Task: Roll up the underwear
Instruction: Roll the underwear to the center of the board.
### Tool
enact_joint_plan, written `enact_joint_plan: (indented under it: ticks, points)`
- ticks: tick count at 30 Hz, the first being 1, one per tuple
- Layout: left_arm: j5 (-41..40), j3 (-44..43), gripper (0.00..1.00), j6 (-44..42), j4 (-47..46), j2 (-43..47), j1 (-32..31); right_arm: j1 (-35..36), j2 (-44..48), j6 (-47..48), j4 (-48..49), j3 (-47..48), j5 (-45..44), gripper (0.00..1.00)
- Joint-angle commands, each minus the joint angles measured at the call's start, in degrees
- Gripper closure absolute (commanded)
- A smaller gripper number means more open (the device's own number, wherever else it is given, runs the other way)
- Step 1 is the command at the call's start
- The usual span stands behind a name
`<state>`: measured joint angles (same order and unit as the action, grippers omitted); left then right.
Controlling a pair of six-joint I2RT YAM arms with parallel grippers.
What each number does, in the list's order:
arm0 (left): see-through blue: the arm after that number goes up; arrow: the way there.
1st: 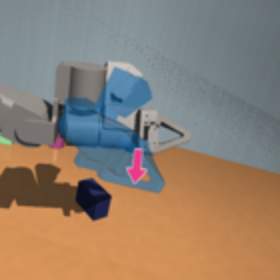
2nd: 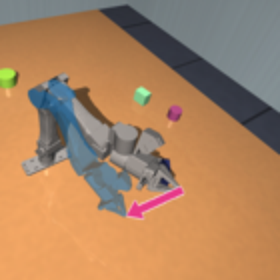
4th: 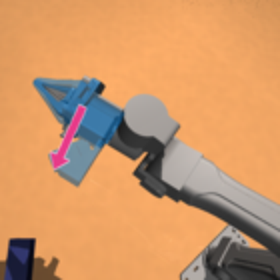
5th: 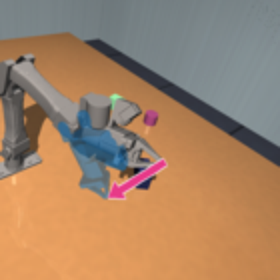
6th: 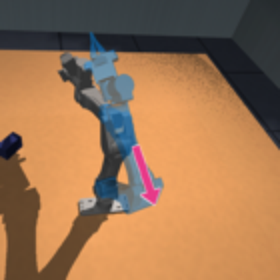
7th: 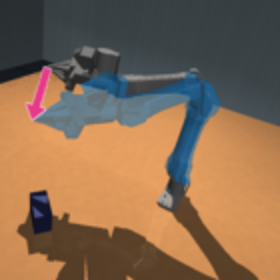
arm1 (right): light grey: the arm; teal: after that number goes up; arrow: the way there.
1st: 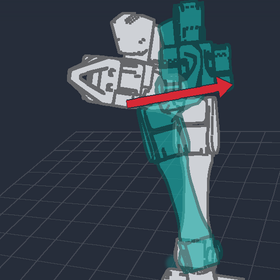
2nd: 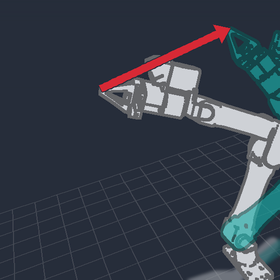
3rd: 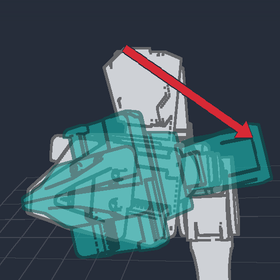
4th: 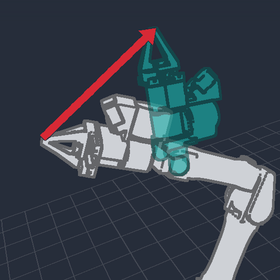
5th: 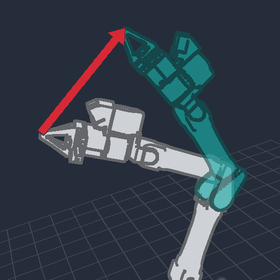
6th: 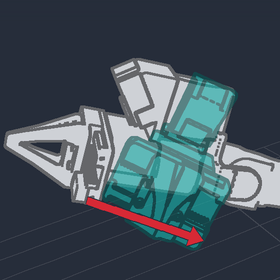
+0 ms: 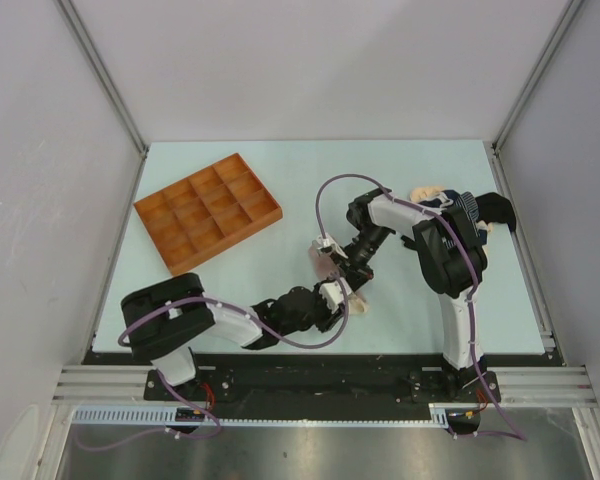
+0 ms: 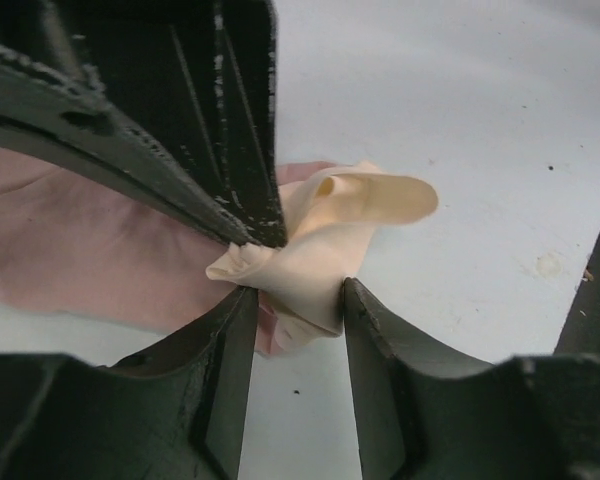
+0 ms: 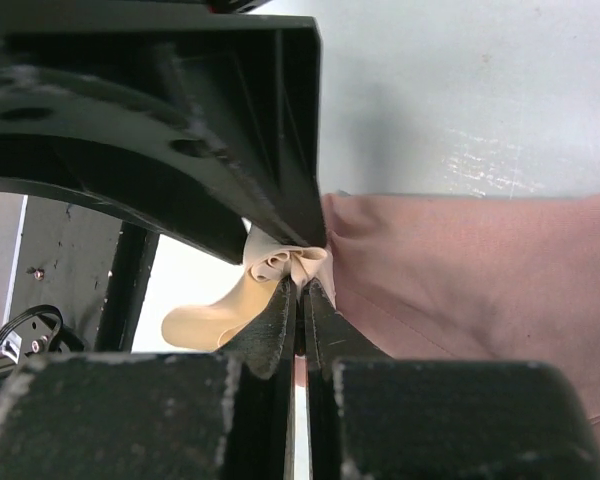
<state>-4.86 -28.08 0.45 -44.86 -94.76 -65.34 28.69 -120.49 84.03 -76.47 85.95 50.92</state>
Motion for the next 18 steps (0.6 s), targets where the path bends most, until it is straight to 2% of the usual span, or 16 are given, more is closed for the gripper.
enact_joint_plan:
  ticks: [1, 6, 11, 13, 18]
  points:
    - [2.05, -2.60, 0.58, 5.79, -1.02, -1.12, 1.88, 0.14, -0.54, -0.09, -4.66, 1.76, 1.47, 1.00]
    - [4.33, -3.74, 0.73, 7.81, -0.23, -2.09, 2.67, 0.23, -0.63, -0.79, -4.22, 1.94, 1.38, 1.00]
    - [8.81, -4.09, 0.98, 10.45, -0.05, -2.62, 4.08, 0.14, -0.28, -2.03, -3.16, 1.59, 1.47, 1.00]
    - [10.04, -3.74, 1.00, 12.20, -0.14, -2.71, 4.96, -0.21, -0.10, -2.55, -2.11, 1.59, 1.90, 1.00]
    - [12.07, -2.34, 1.00, 17.64, -0.05, -2.01, 6.89, -2.58, 2.71, -5.19, 0.35, 2.38, 4.89, 0.89]
